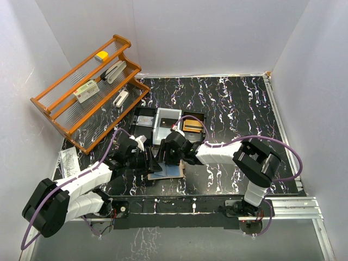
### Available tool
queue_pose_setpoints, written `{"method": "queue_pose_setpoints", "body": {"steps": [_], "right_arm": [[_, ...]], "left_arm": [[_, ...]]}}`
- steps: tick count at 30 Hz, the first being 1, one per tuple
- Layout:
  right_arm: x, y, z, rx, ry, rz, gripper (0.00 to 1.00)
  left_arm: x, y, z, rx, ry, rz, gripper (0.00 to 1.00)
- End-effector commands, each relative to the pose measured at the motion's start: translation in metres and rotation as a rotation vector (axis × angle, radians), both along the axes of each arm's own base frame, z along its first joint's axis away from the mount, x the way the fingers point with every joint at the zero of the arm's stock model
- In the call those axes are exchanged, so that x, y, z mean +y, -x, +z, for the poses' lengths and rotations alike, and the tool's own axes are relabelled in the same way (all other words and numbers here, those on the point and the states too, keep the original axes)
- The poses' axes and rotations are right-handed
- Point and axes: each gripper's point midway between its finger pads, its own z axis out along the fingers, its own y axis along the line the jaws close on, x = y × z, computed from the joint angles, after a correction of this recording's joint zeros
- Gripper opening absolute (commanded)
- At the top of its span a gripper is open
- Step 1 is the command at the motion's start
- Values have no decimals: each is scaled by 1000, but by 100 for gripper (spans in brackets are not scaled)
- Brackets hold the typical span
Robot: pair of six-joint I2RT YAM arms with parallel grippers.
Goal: Take the credit cards out of the card holder
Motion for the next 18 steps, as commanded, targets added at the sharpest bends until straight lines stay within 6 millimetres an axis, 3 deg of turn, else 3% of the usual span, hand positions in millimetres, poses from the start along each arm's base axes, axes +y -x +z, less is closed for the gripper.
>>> {"method": "queue_pose_setpoints", "body": {"steps": [1,3,6,10,14,18], "right_arm": [[2,17,-9,26,5,56,39],[3,16,-7,24,-3,61,42],[8,13,15,-7,-45,70,50],[4,9,32,-35,-53,51,68],[-12,0,46,-73,-36,2,80],[-51,-9,47,-91,86,-119,81]], "left_arm": [[-30,-22,45,-146,188,-45,47],[-34,-23,50,-158,209,-63,46],[-42,-23,57,-170,253,-99,45],[-49,-21,55,-145,279,-133,44],[-55,-24,61,-160,301,-151,44],[-63,-23,52,-114,305,-197,45]]}}
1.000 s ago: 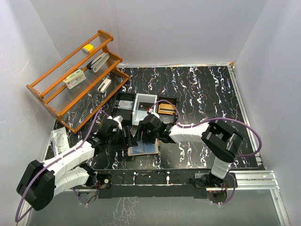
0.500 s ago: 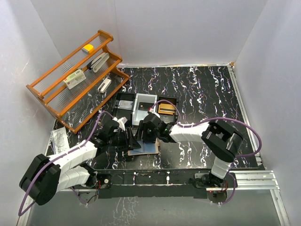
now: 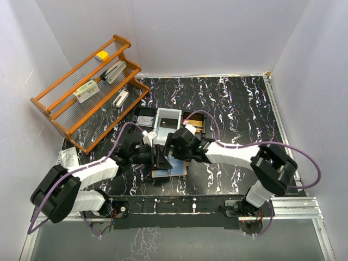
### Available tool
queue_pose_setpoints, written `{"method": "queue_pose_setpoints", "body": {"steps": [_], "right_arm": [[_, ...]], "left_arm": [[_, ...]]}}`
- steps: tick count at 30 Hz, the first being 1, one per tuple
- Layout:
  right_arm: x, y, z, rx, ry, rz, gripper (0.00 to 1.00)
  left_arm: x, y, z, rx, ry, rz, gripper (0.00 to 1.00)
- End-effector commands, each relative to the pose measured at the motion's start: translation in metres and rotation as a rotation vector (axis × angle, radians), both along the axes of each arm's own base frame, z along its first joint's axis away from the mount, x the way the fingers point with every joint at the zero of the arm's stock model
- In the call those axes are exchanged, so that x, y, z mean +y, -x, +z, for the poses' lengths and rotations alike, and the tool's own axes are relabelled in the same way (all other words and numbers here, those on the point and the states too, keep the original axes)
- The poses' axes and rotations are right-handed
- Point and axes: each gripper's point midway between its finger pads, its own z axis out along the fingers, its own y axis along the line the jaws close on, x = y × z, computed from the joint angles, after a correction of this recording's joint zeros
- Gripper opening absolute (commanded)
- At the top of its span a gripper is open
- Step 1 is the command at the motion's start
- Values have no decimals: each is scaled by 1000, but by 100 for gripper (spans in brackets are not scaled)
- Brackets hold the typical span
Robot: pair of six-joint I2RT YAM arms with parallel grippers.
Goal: Take the credit cards out of the card holder
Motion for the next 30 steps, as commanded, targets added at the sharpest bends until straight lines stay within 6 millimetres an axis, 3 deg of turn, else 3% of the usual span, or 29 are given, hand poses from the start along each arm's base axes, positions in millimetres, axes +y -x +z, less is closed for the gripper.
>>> {"method": "queue_pose_setpoints", "body": {"steps": [1,4,7,10,13,18,30], "right_arm": [[-23,6,30,-41,35,-37,81],[-44,3,37,-62,31,-92,75],[-51,3,47,-86,-15,-89,63],[-45,7,53,-92,-65,-37,55],[-34,13,52,-70,-95,22,49],[-20,17,31,-8,-81,80,43],[-37,21,-22,75,76,64,37]], "left_arm": [[-21,-24,19,-62,71,-15,45],[-35,-23,12,-61,51,-43,45],[-45,-19,2,-56,-17,-93,46],[-38,-19,0,-85,-93,-77,48],[-16,-29,-1,-135,-209,16,49],[15,-33,-6,-138,-315,152,47],[-6,-33,-19,-51,-277,108,48]]}}
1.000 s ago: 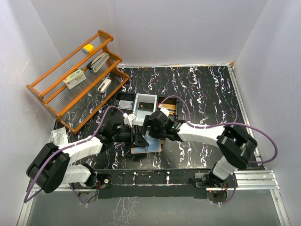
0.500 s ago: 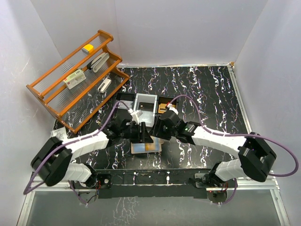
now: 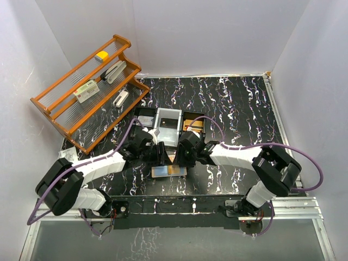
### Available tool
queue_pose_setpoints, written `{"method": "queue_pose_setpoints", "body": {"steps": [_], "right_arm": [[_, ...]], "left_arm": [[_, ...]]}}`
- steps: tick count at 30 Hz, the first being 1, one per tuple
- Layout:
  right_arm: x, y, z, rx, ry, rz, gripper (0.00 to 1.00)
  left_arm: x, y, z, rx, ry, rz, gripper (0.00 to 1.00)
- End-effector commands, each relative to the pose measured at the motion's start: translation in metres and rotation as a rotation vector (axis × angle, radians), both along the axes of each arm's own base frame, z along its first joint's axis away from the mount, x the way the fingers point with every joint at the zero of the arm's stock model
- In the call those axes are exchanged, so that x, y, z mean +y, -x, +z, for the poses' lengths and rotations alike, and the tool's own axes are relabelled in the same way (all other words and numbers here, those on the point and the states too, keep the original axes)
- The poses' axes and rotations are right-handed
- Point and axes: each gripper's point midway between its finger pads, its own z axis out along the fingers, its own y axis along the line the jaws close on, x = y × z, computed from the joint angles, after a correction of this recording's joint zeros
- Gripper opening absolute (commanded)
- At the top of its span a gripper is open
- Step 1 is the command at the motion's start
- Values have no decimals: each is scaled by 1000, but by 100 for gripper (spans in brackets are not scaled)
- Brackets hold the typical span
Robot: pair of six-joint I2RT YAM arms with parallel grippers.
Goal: Take the credit cards out of the card holder
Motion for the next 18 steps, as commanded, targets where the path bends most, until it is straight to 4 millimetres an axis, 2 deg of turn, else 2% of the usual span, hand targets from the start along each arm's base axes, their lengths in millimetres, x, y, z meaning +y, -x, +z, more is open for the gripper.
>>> {"method": "queue_pose_setpoints", "body": {"steps": [1,3,5,11,18], "right_arm": [[0,-3,-5,-15,21,10,36],[-5,0,-12,4,40,2,35],[-9,4,-18,17,50,-7,35],[-16,11,-23,33,35,-35,34],[-15,17,-26,51,3,-38,34]], "left_arm": [[-8,-4,-1,27,14,-6,48],[-11,-4,-1,32,37,-10,48],[-12,0,-11,63,40,-13,49],[-10,5,-26,107,36,13,48],[-17,7,-28,134,104,34,40]]}}
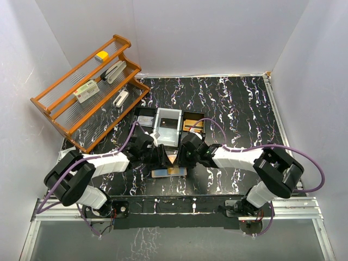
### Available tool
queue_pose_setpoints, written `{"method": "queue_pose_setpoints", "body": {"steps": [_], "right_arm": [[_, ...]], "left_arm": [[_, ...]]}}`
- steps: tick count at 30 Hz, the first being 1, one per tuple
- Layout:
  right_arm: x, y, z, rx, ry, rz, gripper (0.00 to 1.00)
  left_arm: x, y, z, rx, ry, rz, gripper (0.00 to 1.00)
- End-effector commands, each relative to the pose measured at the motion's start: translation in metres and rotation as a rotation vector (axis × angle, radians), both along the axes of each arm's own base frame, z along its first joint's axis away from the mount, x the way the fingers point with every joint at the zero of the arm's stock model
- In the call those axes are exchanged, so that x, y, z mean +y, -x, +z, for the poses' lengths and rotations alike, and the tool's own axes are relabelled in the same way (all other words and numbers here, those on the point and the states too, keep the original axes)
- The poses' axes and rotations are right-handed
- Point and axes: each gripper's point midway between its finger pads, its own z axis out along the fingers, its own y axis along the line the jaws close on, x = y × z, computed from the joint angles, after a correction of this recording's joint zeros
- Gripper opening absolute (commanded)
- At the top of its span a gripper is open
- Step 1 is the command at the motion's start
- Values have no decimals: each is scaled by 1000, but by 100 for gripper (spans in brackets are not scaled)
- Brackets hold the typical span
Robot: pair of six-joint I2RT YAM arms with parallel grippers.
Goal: Take the credit cards out of the card holder
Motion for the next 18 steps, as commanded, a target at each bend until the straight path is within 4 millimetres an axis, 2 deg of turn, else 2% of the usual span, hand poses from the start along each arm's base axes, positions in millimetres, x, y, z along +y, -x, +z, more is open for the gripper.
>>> {"method": "queue_pose_setpoints", "body": {"steps": [1,5,11,15,17,18], "right_arm": [[-14,16,-23,60,49,-3,34],[-17,16,-26,62,60,-12,34],[-17,14,-26,62,71,-11,33],[-18,14,-26,61,82,-12,33],[-18,14,-26,60,87,-11,34],[-18,14,-26,60,89,-10,33]], "left_arm": [[-11,2,4,23,83,8,38],[-10,0,7,17,86,33,31],[-5,0,9,6,73,51,17],[3,0,8,-3,39,67,1],[7,1,4,2,14,71,0],[8,0,10,-14,18,72,0]]}}
